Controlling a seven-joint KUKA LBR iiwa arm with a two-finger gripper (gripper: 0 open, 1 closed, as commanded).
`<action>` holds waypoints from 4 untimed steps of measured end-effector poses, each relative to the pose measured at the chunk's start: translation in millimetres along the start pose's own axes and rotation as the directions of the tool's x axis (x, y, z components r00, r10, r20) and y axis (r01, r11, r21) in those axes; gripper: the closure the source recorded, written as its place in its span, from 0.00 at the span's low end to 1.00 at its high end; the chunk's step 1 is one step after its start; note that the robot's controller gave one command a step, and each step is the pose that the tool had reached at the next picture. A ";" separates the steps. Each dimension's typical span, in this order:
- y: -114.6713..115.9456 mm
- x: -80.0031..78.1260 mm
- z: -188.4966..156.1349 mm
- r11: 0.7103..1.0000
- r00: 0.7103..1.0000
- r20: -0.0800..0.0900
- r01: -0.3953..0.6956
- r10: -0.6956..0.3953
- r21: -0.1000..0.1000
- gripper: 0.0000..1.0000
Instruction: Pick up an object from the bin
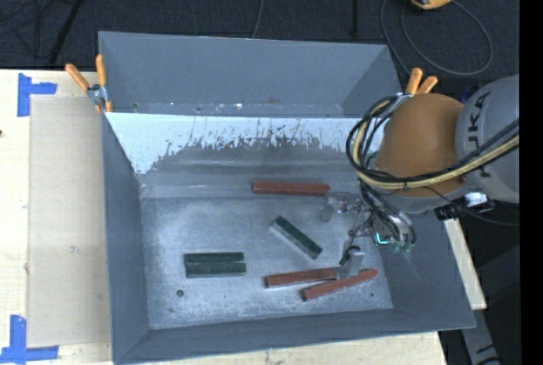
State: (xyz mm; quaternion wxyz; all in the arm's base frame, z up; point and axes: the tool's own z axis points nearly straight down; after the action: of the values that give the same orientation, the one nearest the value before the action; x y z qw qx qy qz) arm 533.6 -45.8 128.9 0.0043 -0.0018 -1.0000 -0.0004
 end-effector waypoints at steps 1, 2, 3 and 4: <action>0.1 -1.9 -3.7 1.000 1.000 0.007 0.002 -0.002 0.001 0.00; -0.1 24.4 32.8 0.986 0.986 0.014 0.165 -0.165 0.003 0.00; -2.6 39.3 35.2 0.945 0.945 0.005 0.328 -0.328 0.001 0.00; -34.7 35.5 29.9 0.918 0.918 0.008 0.398 -0.398 0.003 0.00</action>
Offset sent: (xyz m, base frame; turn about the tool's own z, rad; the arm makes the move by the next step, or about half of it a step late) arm -0.0448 -0.0010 -0.0589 -0.2648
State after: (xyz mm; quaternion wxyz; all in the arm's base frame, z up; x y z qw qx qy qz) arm 497.8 -80.4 99.2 -0.0003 0.2012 -0.9795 -0.0005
